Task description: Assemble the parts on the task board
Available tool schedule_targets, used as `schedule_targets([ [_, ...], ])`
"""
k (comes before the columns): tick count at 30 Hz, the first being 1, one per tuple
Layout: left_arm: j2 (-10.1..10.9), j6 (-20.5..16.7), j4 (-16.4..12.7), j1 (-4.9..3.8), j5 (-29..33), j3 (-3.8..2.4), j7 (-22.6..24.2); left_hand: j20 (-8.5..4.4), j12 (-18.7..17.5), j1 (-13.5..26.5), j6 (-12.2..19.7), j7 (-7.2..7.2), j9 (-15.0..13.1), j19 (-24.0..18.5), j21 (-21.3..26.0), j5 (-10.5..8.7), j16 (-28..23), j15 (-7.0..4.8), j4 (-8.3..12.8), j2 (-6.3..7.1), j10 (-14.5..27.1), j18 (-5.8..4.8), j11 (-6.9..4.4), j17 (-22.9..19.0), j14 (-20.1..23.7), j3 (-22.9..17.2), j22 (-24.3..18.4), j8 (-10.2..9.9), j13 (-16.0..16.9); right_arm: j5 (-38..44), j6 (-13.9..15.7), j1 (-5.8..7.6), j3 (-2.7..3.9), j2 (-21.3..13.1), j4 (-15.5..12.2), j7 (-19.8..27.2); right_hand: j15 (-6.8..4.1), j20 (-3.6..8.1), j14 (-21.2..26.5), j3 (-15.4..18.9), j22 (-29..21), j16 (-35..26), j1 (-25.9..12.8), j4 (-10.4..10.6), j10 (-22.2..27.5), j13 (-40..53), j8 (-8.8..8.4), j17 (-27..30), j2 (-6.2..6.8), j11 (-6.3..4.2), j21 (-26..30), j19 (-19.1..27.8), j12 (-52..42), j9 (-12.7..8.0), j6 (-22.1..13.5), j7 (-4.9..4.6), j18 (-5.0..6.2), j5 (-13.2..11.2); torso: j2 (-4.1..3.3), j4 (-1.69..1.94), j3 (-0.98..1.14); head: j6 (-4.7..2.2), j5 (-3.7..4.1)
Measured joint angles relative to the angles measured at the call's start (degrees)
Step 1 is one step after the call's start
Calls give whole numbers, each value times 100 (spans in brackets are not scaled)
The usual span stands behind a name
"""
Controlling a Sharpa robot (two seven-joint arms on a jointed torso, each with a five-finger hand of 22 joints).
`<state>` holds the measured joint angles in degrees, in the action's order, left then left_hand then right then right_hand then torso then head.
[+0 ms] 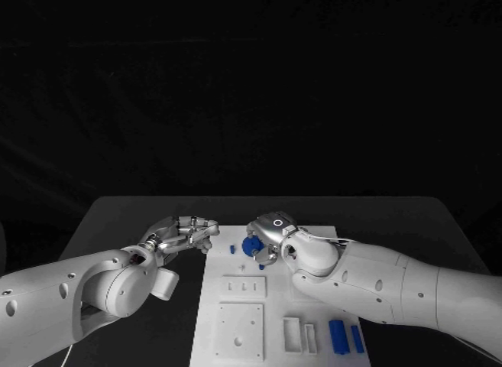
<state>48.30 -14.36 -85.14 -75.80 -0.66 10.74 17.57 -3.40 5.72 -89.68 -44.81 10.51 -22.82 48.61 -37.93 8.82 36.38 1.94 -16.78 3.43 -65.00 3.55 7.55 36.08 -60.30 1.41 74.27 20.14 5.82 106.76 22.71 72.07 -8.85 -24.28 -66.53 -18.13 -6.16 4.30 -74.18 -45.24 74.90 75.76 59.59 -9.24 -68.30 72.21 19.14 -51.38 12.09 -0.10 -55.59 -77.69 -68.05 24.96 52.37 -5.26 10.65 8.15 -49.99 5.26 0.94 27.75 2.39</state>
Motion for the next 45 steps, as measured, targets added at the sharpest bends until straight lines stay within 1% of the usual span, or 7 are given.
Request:
schedule_targets([
  [16,-15,1,15,0,0,0,-3,2,-22,0,0,0,0,1,0,0,0,0,16,0,2,0,-2,2,0,16,-6,0,0,-3,-19,-40,-8,140,315,2,0,-9,-1,-16,0,-21,0,16,0,-34,-1,-5,0,0,1,-7,46,0,0,0,0,0,-1,1,3,15,-10],
  [17,-16,1,16,0,0,0,-4,2,-22,0,0,0,0,1,0,0,0,0,16,0,0,0,0,4,0,16,-6,0,0,-5,-21,-41,-8,146,322,2,1,-3,-1,-16,0,-21,-8,16,0,-40,-1,-5,54,0,1,-1,46,3,1,1,0,0,-1,-1,3,15,-12],
  [25,-19,2,20,0,0,0,-8,2,-22,0,0,0,0,1,0,0,0,0,16,0,-14,0,14,4,0,16,-5,0,0,-56,-66,-44,-7,144,351,12,2,10,-2,-16,3,-48,-15,16,80,-94,-24,-11,61,12,1,14,134,40,1,1,0,-35,2,-13,12,25,-25],
  [27,-18,3,20,0,0,0,-9,3,-22,0,0,0,0,1,0,0,0,0,16,0,-14,0,14,4,0,16,-5,0,0,-86,-66,-41,-5,143,368,21,3,9,-3,-16,4,-62,-32,17,110,-114,-79,-22,140,26,1,14,154,39,2,1,-1,-38,2,-14,13,29,-29],
  [34,-20,3,23,0,0,0,-12,3,-22,0,0,0,0,2,0,0,0,0,16,0,-14,0,14,3,0,16,-5,0,0,-235,-41,-46,-9,125,401,49,76,23,-13,66,4,-99,-133,162,227,-176,-363,-64,388,144,2,40,222,-118,-250,-250,-18,-486,3,-20,16,40,-36],
  [41,-23,5,32,0,-1,0,-14,4,-21,24,0,0,0,2,0,0,0,0,16,-23,-13,0,12,3,0,16,-11,0,0,-428,-4,-46,-9,98,381,91,77,33,-13,130,4,-114,-196,285,229,-182,-396,-91,451,146,2,29,222,-134,-361,-271,-27,-487,3,-16,17,35,-34],
  [45,-22,5,33,0,-1,0,-15,4,-22,23,0,0,0,2,0,0,0,0,16,-23,-12,0,12,3,0,16,-11,0,0,-591,-4,-46,-9,66,379,131,77,35,-13,122,4,-114,-312,398,229,-181,-396,-113,411,146,2,28,222,-134,-361,-271,-45,-390,4,-15,16,35,-33],
])
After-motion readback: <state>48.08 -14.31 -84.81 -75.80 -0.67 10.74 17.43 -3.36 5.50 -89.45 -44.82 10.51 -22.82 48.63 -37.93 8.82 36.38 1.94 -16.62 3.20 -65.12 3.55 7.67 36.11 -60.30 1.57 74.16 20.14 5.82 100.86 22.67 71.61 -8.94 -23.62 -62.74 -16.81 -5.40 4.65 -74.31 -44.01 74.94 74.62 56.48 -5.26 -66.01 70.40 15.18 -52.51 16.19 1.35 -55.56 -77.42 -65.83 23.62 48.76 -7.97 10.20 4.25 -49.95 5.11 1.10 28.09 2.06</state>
